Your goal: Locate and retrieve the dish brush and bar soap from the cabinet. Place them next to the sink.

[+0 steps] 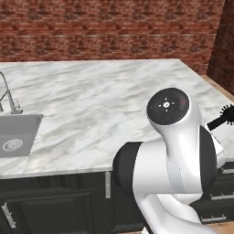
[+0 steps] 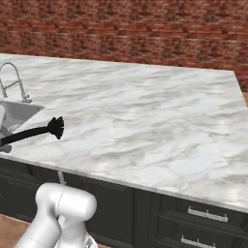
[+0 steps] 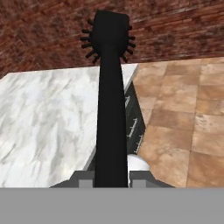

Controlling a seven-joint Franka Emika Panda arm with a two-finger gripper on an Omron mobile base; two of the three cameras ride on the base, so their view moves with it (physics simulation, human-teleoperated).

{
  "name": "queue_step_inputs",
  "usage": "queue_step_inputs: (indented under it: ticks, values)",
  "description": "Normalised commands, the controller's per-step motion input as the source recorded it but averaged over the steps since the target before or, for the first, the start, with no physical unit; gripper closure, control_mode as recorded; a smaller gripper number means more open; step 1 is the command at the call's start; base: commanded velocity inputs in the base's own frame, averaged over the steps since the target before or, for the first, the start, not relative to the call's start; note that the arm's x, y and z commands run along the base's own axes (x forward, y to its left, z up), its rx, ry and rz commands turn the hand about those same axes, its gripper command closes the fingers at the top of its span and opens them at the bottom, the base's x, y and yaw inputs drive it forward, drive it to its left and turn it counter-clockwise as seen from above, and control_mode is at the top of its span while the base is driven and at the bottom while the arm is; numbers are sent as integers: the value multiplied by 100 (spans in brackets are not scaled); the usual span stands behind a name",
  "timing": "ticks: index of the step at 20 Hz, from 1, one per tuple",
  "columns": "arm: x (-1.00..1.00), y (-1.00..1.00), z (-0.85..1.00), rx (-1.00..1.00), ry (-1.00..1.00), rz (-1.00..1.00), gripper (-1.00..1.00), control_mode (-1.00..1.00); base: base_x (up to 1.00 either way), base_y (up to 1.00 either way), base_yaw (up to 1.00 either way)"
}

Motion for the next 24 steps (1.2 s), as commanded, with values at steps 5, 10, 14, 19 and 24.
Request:
queue_step_inputs:
  ticks: [5, 10, 14, 19, 24]
  values:
    - [0, 0, 0, 0, 0, 0, 100, 100, 2, 21, -4]
    - [0, 0, 0, 0, 0, 0, 100, 100, -19, 59, -22]
    - [0, 0, 0, 0, 0, 0, 100, 100, -11, 60, -24]
    - [0, 0, 0, 0, 0, 0, 100, 100, -3, 65, -23]
    - [0, 0, 0, 0, 0, 0, 100, 100, -2, 71, -21]
